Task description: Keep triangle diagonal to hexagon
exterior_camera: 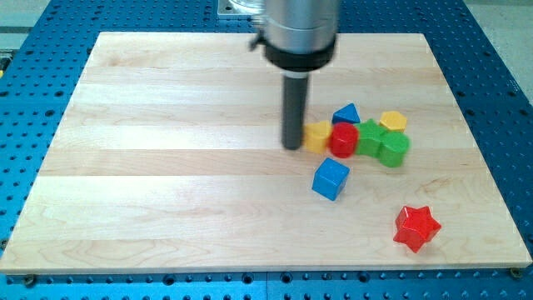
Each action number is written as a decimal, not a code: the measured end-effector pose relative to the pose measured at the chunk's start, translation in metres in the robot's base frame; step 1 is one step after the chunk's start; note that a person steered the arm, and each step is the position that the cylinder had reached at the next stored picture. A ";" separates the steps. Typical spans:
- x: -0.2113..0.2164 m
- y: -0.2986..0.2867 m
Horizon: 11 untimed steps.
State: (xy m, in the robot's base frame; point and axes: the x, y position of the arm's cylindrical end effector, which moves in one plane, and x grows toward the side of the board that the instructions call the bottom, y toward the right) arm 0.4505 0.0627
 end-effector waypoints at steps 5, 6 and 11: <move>0.031 0.049; 0.063 0.061; 0.026 0.102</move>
State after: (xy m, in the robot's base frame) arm 0.4764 0.1651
